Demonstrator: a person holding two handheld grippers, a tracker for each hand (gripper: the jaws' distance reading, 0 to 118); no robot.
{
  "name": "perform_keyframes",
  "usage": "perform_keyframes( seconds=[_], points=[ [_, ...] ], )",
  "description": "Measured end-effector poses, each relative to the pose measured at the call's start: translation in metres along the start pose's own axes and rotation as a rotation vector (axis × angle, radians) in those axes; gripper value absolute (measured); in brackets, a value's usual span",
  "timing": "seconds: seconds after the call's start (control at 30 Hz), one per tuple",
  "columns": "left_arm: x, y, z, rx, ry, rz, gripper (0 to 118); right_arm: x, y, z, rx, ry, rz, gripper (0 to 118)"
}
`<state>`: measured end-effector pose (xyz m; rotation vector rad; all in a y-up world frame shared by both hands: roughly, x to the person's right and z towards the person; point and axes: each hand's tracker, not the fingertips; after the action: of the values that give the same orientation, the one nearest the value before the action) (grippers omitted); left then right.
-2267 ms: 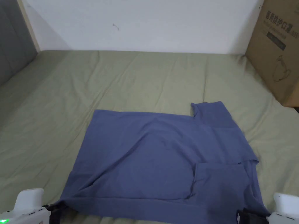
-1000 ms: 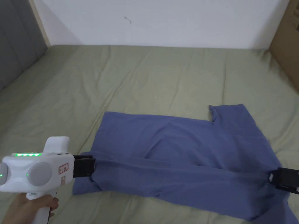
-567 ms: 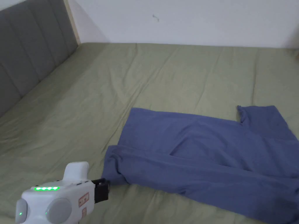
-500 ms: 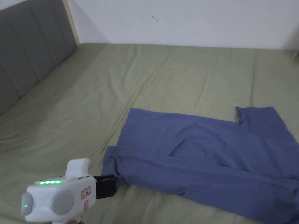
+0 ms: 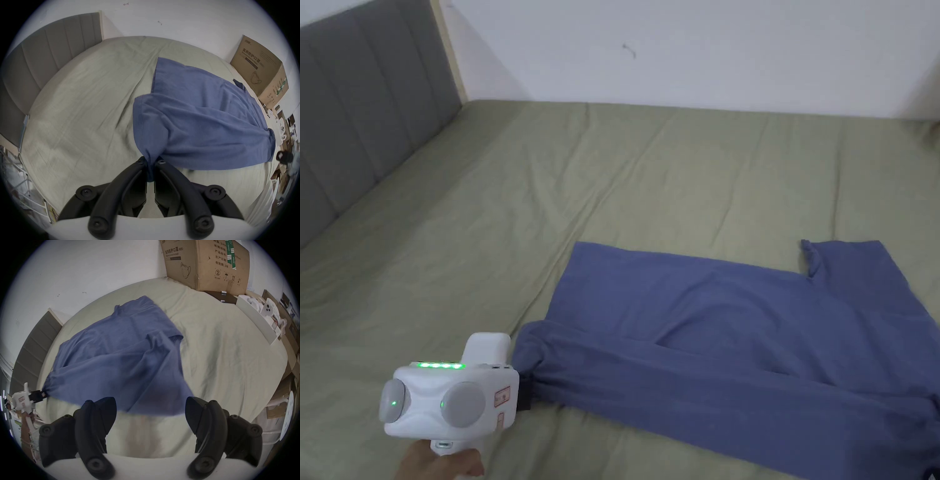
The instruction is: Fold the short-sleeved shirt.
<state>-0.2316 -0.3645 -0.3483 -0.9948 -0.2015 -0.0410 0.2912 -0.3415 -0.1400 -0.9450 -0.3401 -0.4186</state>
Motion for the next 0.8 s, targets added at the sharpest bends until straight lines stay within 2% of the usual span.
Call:
perform_keyframes(
  seconds=[0.07, 0.13, 0.17, 0.2, 0.23, 0.27, 0.3, 0.33, 0.4, 0.5, 0.6, 0.8],
  points=[
    [0.005, 0.001, 0.004, 0.006, 0.005, -0.021, 7, 0.008, 0.007, -0.025, -0.036, -0.037, 0.009, 91],
    [0.005, 0.001, 0.006, 0.007, -0.001, -0.024, 7, 0.014, 0.006, -0.057, -0.176, -0.077, 0.022, 90],
    [0.005, 0.000, 0.006, 0.005, -0.003, -0.023, 7, 0.014, 0.001, -0.066, -0.205, -0.066, 0.014, 77],
    [0.005, 0.000, 0.006, 0.003, -0.005, -0.021, 7, 0.009, -0.002, -0.064, -0.154, -0.073, 0.027, 76],
    [0.003, 0.000, 0.006, -0.005, -0.007, -0.019, 7, 0.002, 0.001, -0.056, -0.132, -0.098, 0.098, 71],
    [0.001, -0.001, 0.008, -0.007, -0.009, -0.016, 7, -0.001, 0.005, -0.049, -0.129, -0.048, 0.108, 41],
    [0.000, -0.001, 0.009, -0.007, -0.014, -0.009, 7, -0.002, 0.007, -0.046, -0.120, 0.004, 0.082, 10],
    [-0.001, -0.001, 0.010, -0.011, -0.022, -0.003, 7, -0.004, 0.009, -0.046, -0.136, 0.048, 0.015, 10],
    [-0.002, -0.001, 0.014, -0.009, -0.018, 0.000, 7, -0.010, 0.011, -0.050, -0.152, -0.031, 0.067, 10],
    [-0.004, -0.001, 0.024, -0.002, -0.027, 0.001, 7, -0.009, 0.010, -0.036, -0.146, -0.019, 0.063, 10],
    [-0.006, -0.002, 0.035, 0.005, -0.031, -0.016, 7, 0.005, 0.014, -0.014, -0.118, 0.039, 0.002, 10],
    [-0.005, -0.025, 0.069, 0.012, -0.022, -0.082, 7, 0.012, -0.010, 0.040, -0.111, 0.044, 0.013, 10]
  ],
)
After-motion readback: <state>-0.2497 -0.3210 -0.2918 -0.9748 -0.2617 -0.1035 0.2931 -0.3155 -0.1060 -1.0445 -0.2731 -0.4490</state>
